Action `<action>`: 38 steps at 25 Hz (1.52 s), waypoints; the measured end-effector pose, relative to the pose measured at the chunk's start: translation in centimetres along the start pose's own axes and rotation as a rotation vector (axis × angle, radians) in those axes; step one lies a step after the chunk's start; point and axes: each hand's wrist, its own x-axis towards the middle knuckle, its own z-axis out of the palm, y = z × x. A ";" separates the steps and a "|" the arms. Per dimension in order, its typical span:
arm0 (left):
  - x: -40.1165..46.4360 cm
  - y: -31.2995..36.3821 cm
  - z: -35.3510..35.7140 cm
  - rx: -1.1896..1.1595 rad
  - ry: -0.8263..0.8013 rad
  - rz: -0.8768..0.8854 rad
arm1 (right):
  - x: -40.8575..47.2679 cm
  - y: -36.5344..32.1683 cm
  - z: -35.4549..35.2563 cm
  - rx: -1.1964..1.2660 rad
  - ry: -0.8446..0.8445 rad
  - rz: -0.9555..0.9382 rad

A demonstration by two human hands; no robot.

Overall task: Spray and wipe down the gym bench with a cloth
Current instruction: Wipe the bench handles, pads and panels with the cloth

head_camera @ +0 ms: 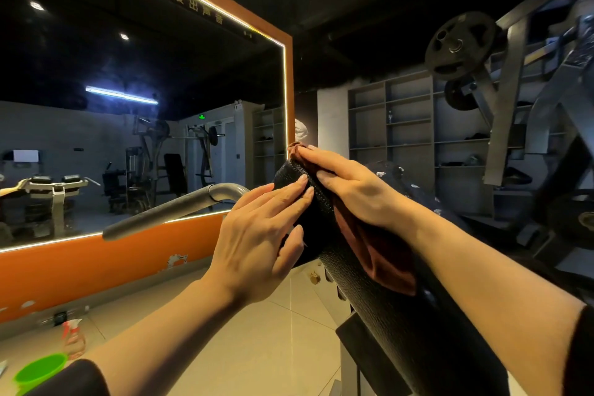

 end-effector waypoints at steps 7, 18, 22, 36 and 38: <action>-0.3 0.0 0.0 -0.004 -0.025 -0.010 | -0.5 -0.1 0.2 -0.048 0.052 0.055; -0.5 0.4 0.2 -0.027 0.001 -0.001 | -4.6 0.0 0.1 0.364 0.062 -0.032; -0.8 0.1 0.3 -0.008 0.008 -0.029 | -3.0 -0.5 0.7 0.166 0.000 -0.075; -0.8 0.0 0.3 -0.011 -0.008 -0.052 | -2.3 1.0 0.0 0.009 0.047 -0.023; -0.8 0.0 0.1 0.004 -0.030 -0.043 | -1.7 3.0 -0.8 0.001 0.085 0.090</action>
